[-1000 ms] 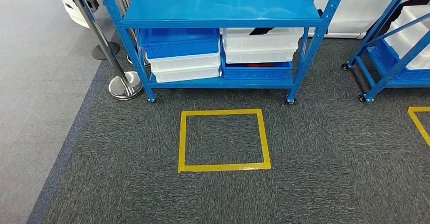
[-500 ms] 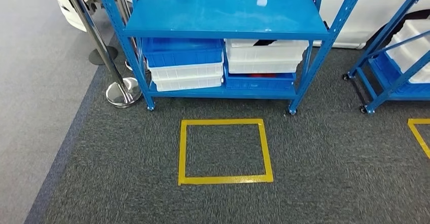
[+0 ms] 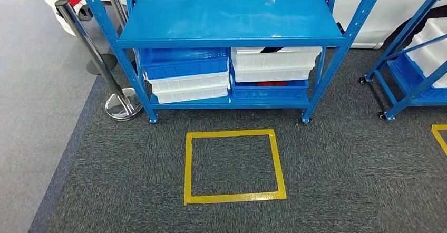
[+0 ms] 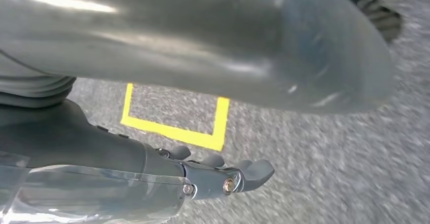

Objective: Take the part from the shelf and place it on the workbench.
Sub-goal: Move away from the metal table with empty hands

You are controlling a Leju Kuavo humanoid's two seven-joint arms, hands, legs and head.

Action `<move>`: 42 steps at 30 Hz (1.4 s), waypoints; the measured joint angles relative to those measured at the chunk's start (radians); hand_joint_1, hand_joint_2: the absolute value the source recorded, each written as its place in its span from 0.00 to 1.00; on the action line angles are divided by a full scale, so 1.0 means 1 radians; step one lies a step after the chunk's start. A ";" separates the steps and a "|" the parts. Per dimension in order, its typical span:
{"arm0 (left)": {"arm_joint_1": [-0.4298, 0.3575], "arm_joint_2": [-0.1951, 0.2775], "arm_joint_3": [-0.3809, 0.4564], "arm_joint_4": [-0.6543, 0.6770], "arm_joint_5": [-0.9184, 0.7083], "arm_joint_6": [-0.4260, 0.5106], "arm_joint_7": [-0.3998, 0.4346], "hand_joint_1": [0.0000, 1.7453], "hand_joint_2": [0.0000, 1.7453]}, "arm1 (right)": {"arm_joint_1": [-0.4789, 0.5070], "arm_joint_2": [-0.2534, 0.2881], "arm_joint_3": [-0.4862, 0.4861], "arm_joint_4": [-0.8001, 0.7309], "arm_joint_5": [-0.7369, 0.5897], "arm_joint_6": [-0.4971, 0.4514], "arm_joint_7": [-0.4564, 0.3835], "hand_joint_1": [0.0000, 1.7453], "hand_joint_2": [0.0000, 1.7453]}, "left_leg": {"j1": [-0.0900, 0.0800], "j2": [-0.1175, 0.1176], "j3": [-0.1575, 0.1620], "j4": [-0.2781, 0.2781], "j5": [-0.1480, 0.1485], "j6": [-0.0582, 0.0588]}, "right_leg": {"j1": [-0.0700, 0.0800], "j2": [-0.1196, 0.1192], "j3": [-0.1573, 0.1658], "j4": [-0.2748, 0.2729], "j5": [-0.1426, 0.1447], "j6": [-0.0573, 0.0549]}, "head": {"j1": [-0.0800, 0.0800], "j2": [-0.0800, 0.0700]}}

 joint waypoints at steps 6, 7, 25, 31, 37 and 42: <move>0.006 0.000 0.007 0.000 -0.002 0.000 0.000 0.00 0.00 | -0.003 0.001 -0.005 0.000 -0.010 0.003 0.000 0.00 0.00 | 0.015 0.000 -0.123 0.025 0.004 -0.013 | -0.004 0.030 0.080 -0.001 -0.063 0.006 | 0.000 0.000; 0.007 0.000 0.010 0.000 -0.002 0.000 0.001 0.00 0.00 | -0.003 0.001 -0.006 0.000 -0.009 0.001 0.000 0.00 0.00 | 0.014 -0.001 -0.116 -0.034 0.061 -0.008 | -0.004 0.032 0.094 0.000 -0.075 0.009 | 0.000 0.000; 0.007 -0.002 0.018 -0.001 -0.012 -0.002 0.009 0.00 0.00 | 0.000 0.003 -0.006 0.001 0.010 -0.013 0.002 0.00 0.00 | -0.004 -0.005 0.062 -0.153 0.026 0.030 | 0.007 -0.005 -0.053 0.019 0.027 0.030 | 0.001 0.000; 0.002 -0.001 0.019 -0.002 -0.019 -0.002 0.010 0.00 0.00 | -0.002 0.005 -0.006 0.000 0.011 -0.010 0.003 0.00 0.00 | 0.004 -0.005 -0.015 0.024 -0.024 -0.005 | 0.000 0.003 -0.001 0.005 -0.005 0.002 | 0.001 0.000; 0.007 0.001 0.023 -0.002 -0.020 -0.001 0.010 0.00 0.00 | -0.001 0.005 -0.006 0.001 0.014 -0.010 0.003 0.00 0.00 | 0.015 -0.005 -0.117 0.006 0.019 -0.014 | -0.002 0.010 0.069 0.004 -0.061 0.008 | 0.001 0.000; 0.008 0.003 0.024 -0.002 -0.021 0.001 0.010 0.00 0.00 | -0.006 0.006 -0.006 0.001 0.020 -0.003 0.003 0.00 0.00 | 0.006 -0.006 -0.089 -0.122 0.116 0.025 | 0.001 0.015 0.101 0.005 -0.080 0.038 | 0.001 0.000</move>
